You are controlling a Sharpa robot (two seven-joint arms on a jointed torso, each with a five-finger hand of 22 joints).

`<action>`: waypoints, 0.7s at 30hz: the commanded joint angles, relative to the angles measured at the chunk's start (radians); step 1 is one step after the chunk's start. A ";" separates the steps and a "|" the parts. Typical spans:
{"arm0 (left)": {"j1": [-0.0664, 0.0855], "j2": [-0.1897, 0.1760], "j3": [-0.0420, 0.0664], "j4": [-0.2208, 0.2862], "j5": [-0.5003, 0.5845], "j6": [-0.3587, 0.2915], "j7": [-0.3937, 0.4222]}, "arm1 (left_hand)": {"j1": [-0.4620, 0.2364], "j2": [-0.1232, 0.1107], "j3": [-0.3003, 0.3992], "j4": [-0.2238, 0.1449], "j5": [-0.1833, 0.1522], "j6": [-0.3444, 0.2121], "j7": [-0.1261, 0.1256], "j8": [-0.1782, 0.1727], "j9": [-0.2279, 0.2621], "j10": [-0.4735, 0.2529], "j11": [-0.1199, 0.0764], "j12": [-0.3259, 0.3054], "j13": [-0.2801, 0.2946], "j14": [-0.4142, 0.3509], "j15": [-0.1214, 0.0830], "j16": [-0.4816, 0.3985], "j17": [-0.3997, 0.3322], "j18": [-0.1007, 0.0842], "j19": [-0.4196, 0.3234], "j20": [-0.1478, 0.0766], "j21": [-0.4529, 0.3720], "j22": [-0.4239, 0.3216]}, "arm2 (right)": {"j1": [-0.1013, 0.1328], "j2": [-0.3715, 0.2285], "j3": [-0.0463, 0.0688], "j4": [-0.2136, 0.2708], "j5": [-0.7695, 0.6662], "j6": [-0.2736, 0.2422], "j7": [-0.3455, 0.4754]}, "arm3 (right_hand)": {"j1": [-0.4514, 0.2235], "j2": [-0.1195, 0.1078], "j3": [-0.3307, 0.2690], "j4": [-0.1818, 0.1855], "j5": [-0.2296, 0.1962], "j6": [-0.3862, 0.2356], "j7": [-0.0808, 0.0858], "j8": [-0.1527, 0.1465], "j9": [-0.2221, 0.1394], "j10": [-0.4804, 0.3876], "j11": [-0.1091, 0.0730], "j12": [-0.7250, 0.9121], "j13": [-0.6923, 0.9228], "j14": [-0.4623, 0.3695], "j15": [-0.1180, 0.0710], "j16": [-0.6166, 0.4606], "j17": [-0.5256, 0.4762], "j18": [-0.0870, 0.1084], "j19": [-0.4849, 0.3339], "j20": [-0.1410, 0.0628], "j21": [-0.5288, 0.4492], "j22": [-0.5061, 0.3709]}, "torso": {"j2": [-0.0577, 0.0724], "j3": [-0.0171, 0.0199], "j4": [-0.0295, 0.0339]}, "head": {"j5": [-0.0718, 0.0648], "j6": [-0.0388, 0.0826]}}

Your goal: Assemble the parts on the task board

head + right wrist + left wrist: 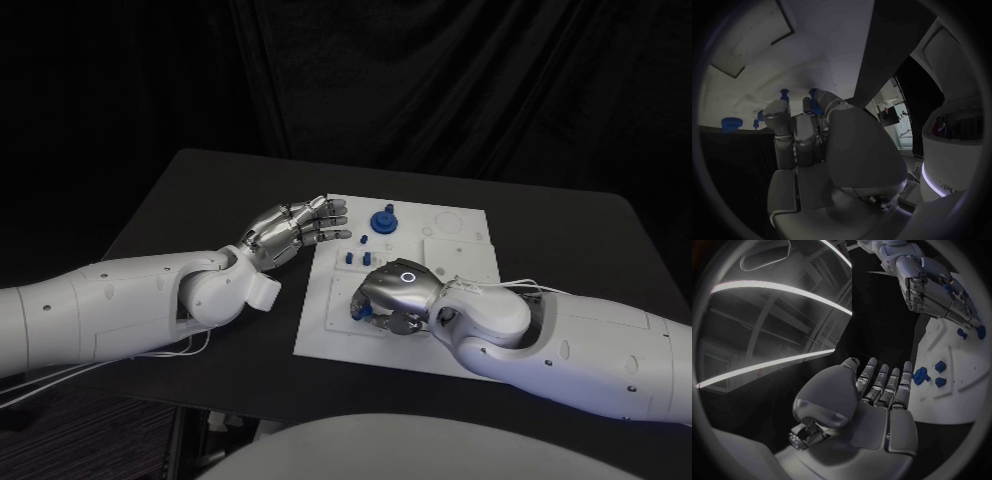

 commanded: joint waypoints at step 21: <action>-0.002 -0.001 0.001 0.004 -0.001 0.013 0.004 | -0.004 0.003 0.007 0.000 0.003 0.004 0.049 0.006 0.001 0.006 0.002 0.000 0.001 0.006 0.004 0.001 0.001 -0.016 0.007 0.000 0.004 -0.002 | -0.005 0.014 -0.003 -0.016 0.062 -0.022 0.028 | -0.096 -0.033 -0.075 0.072 -0.118 -0.258 -0.061 -0.073 -0.089 -0.241 0.029 -0.046 0.013 -0.063 0.061 -0.044 -0.059 0.024 -0.066 0.057 -0.147 0.065 | 0.000 -0.0001 -0.0001 | 0.000 0.000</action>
